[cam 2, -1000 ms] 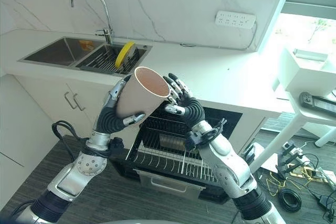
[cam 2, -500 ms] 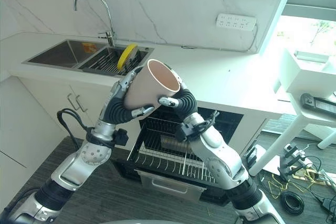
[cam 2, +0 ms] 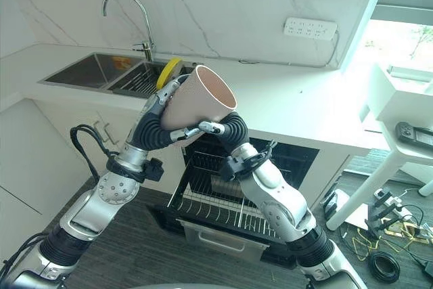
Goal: Place the dishes in the dishwasher.
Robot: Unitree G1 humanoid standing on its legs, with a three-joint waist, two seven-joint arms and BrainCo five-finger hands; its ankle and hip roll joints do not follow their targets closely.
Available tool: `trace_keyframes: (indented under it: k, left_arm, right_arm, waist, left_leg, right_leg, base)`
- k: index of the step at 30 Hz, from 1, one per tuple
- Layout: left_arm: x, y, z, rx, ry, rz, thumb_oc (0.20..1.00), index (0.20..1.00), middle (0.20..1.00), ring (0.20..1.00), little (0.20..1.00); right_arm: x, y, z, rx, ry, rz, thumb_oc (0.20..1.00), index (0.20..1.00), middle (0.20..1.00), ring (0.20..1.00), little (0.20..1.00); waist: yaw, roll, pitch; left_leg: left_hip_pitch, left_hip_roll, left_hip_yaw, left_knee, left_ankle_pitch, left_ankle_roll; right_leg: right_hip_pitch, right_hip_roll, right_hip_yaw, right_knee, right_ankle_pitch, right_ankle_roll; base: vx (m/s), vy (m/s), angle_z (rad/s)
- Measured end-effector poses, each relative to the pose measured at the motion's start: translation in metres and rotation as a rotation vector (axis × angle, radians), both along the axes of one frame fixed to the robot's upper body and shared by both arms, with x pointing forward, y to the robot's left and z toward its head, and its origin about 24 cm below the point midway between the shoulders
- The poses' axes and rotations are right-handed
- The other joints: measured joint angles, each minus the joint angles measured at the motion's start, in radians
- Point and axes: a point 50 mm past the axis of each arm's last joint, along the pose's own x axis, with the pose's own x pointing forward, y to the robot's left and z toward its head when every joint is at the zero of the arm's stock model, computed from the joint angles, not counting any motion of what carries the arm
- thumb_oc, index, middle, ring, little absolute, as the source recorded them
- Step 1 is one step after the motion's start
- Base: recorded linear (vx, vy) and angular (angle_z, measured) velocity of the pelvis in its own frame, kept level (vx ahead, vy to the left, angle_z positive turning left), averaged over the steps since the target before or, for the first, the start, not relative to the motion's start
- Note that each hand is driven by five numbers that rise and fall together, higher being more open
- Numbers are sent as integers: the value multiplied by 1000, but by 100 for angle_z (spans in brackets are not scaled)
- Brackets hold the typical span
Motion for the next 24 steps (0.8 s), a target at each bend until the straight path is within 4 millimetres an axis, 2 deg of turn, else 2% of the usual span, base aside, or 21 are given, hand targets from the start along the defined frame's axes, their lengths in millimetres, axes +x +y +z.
trace_keyframes:
  k: [1,2,3,8,14,19,23,24]
  left_arm:
    - [0,0,0,2,3,0,200,200,200,200,200]
    - [0,0,0,4,5,2,200,200,200,200,200]
    - [2,2,0,6,11,14,200,200,200,200,200]
    - [8,9,4,20,25,68,200,200,200,200,200]
    - [5,1,-3,-56,52,59,200,200,200,200,200]
    - [1,-1,-15,-99,51,65,200,200,200,200,200]
    - [0,-1,-15,-121,38,65,200,200,200,200,200]
    - [0,-1,-15,-122,36,64,533,533,533,533,533]
  right_arm:
    - [0,0,0,-4,2,-3,1000,1000,1000,1000,1000]
    - [0,-1,0,-12,-2,-12,774,774,774,774,774]
    - [1,-1,0,-10,0,-23,200,200,200,200,200]
    - [1,2,1,4,5,-60,200,200,200,200,200]
    - [2,-2,1,-34,-33,-114,200,200,200,200,200]
    - [0,-3,-2,-65,-41,-109,200,200,200,200,200]
    - [0,-3,-1,-84,-71,-118,200,200,200,200,200]
    - [0,-3,-1,-83,-74,-118,200,200,200,200,200]
  waist:
    - [0,3,0]
    - [0,4,0]
    - [-1,6,0]
    - [-2,17,0]
    - [-1,17,1]
    - [1,-6,3]
    - [1,-19,4]
    - [1,-19,4]
  left_leg:
    - [-1,0,-1,0,0,0]
    - [-2,0,-1,0,0,0]
    - [-2,-1,-2,0,0,0]
    - [-2,-3,-3,0,0,0]
    - [-16,-1,-8,1,1,0]
    - [-15,-1,-8,6,4,-6]
    - [-15,-2,-7,6,3,-4]
    - [-15,-2,-7,5,3,-4]
  right_leg:
    - [0,0,-1,0,0,0]
    - [0,0,-3,-1,-1,0]
    - [0,0,-4,-1,-1,0]
    - [2,-1,-7,-1,-2,0]
    - [-9,1,-10,0,-3,0]
    - [-9,2,-12,0,-4,0]
    - [-8,0,-11,0,-4,0]
    - [-8,0,-11,0,-4,0]
  base:
    - [0,0,0]
    - [2,43,2]
    - [13,46,1]
    - [11,22,1]
    - [0,0,0]
    - [13,-1,0]
    - [25,5,0]
    - [30,12,0]
